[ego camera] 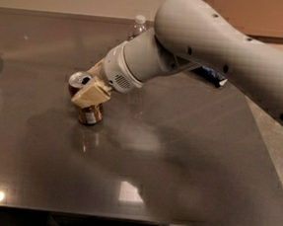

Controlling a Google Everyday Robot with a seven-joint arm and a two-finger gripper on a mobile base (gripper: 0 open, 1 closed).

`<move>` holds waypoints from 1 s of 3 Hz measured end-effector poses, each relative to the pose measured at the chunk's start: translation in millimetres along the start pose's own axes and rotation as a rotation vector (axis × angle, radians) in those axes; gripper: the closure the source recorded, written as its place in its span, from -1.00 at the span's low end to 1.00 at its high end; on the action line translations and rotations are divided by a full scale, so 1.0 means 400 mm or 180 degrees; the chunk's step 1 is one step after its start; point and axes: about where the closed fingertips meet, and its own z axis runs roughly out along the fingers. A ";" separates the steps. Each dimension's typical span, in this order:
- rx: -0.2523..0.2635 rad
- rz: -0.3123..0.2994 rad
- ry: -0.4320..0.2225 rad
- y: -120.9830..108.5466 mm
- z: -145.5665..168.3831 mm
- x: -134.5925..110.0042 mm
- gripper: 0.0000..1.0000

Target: Knock orange can over

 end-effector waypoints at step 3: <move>0.0166 -0.0453 0.1385 -0.028 -0.183 0.055 1.00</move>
Offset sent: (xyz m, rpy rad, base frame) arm 0.0096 -0.0874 0.0405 -0.5277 -0.1149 -0.0472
